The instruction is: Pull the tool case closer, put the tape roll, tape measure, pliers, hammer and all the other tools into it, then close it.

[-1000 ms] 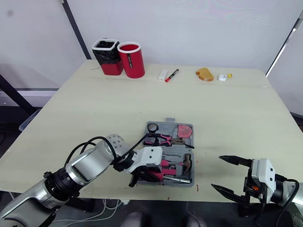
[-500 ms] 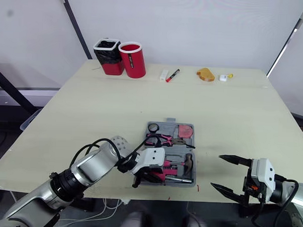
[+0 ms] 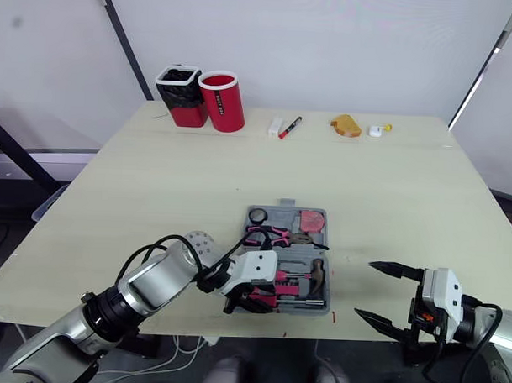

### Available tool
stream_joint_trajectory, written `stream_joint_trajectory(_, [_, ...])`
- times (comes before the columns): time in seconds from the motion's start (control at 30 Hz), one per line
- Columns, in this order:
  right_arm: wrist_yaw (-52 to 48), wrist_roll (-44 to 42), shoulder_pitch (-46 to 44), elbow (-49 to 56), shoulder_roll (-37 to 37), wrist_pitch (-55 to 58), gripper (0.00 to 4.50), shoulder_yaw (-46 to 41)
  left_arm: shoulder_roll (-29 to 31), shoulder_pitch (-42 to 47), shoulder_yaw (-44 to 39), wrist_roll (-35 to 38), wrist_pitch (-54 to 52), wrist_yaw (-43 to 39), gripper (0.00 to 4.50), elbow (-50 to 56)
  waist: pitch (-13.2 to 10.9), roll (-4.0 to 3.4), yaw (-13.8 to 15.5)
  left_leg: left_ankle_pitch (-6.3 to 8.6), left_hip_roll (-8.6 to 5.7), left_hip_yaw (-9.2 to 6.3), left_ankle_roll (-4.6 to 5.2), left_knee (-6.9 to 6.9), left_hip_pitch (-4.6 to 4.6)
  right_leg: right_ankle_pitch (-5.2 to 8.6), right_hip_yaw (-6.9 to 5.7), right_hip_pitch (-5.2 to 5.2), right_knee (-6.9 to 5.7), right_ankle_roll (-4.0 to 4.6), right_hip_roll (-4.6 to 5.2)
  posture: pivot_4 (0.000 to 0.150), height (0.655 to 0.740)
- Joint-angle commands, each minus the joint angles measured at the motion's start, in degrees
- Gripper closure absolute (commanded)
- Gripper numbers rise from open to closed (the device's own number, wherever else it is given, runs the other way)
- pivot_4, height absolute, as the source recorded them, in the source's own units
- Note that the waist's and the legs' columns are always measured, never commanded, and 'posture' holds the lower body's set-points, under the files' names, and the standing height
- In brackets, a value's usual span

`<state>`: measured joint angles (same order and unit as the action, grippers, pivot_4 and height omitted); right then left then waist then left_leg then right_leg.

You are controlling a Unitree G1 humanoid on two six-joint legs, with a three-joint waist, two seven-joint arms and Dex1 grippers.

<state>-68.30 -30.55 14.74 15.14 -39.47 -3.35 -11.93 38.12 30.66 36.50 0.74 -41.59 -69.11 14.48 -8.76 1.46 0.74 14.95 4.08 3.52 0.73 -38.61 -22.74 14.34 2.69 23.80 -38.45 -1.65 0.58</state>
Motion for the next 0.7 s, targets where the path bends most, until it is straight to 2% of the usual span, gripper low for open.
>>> stream_joint_trajectory(0.03, [-0.1,-0.4,-0.1,1.1,0.1,-1.2,0.0,-0.6,1.0,0.7,-2.6,2.4,1.7,-2.0,2.46,1.7,0.0,0.0,0.0,0.0,0.0,0.0,0.0,0.0,0.0,0.0,0.0,0.0,0.0,0.0,0.0,0.15,0.74])
stream_joint_trajectory(0.1, [-0.1,-0.3,0.0,1.0,0.2,-1.2,0.0,-0.7,0.8,0.8,-4.1,3.7,3.1,-2.2,2.46,0.4,0.0,0.0,0.0,0.0,0.0,0.0,0.0,0.0,0.0,0.0,0.0,0.0,0.0,0.0,0.0,0.15,0.74])
stream_joint_trajectory(0.27, [0.1,0.0,-0.2,0.8,0.5,-1.5,0.0,-0.5,0.5,1.5,-7.1,4.4,14.4,-3.6,2.46,-7.3,0.0,-0.01,0.1,0.0,0.0,0.01,0.0,-0.01,0.0,0.0,0.0,0.0,0.0,0.0,0.0,0.15,0.74])
stream_joint_trajectory(0.4, [0.2,0.2,-0.4,0.7,0.7,-1.6,0.0,-0.3,-2.6,1.6,-9.9,6.9,19.8,-4.0,3.52,-12.7,0.0,0.0,0.1,0.0,0.0,0.02,0.0,-0.01,-0.01,-0.01,0.01,0.0,0.0,0.0,0.0,0.15,0.74])
stream_joint_trajectory(0.43, [0.2,0.2,-0.5,0.7,0.7,-1.6,0.0,-0.3,-3.2,1.3,-10.3,7.6,21.2,-4.7,4.1,-13.3,0.0,0.0,0.1,0.0,0.0,0.01,0.0,-0.01,-0.02,-0.02,-0.01,0.0,0.0,-0.02,0.0,0.15,0.74])
stream_joint_trajectory(0.47, [0.3,0.3,-0.5,0.7,0.8,-1.6,0.0,-0.3,-3.6,1.0,-10.7,8.2,21.7,-5.4,4.45,-13.8,0.0,0.0,0.1,0.0,0.0,0.02,0.0,-0.02,-0.02,-0.08,0.0,0.0,0.0,-0.12,0.01,0.15,0.74])
stream_joint_trajectory(0.6, [0.4,0.4,-0.5,0.6,0.9,-1.7,0.0,-0.3,-4.6,-1.2,-9.7,7.3,29.7,-7.2,4.45,-17.6,0.0,-0.02,-0.1,0.0,0.0,0.02,0.0,-0.01,-0.01,-0.1,0.0,0.0,-0.01,-0.14,-0.01,0.15,0.74])
stream_joint_trajectory(0.7, [0.7,0.6,-0.4,0.8,1.0,-1.8,0.0,-0.3,-6.5,-1.5,-9.4,7.3,31.5,-7.4,4.45,-20.0,0.0,-0.02,0.0,0.0,0.01,0.01,0.0,-0.01,0.01,-0.1,0.01,0.0,-0.02,-0.14,-0.02,0.15,0.74])
